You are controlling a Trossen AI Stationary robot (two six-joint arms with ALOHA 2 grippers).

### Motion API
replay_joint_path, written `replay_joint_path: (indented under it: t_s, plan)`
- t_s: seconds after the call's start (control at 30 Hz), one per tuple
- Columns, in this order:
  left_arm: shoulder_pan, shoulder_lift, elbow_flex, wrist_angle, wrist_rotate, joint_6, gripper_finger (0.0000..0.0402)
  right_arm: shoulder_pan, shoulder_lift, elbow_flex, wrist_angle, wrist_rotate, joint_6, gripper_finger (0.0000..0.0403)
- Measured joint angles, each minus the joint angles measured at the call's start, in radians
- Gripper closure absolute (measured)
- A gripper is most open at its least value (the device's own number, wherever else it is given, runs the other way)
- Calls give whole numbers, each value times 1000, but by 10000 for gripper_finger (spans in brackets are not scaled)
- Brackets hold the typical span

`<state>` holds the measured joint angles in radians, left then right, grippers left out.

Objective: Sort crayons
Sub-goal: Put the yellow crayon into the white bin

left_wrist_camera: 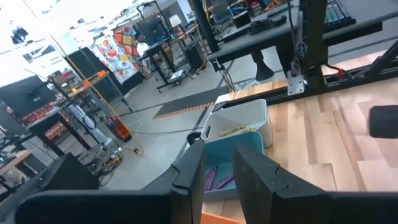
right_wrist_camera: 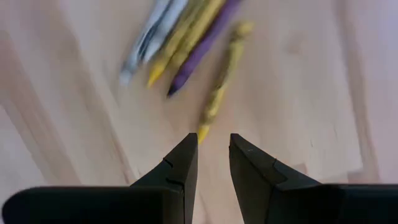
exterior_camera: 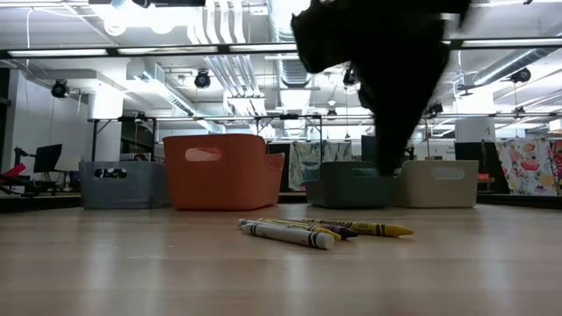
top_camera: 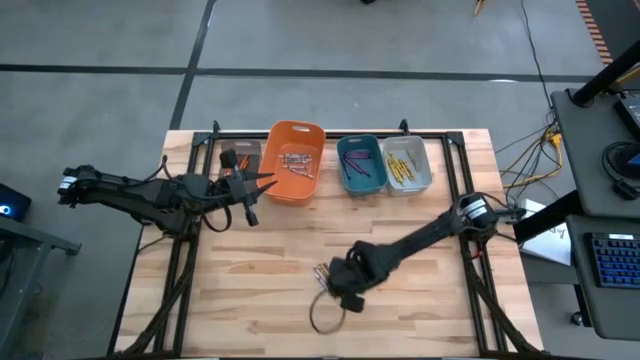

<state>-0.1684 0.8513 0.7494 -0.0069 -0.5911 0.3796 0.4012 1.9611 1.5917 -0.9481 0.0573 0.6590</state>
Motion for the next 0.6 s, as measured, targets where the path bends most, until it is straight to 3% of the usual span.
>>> replay_joint_path:
  t_s: [0.2, 0.37, 0.6]
  plan:
    - [0, 0, 0, -1, 0, -24, 338, 39, -7, 0, 5, 207, -142, 321]
    - [0, 0, 0, -2, 0, -42, 338, 40, -7, -2, 25, 198, -144, 309]
    - [0, 0, 0, -11, 0, -57, 338, 32, 20, -12, 73, 150, -127, 257]
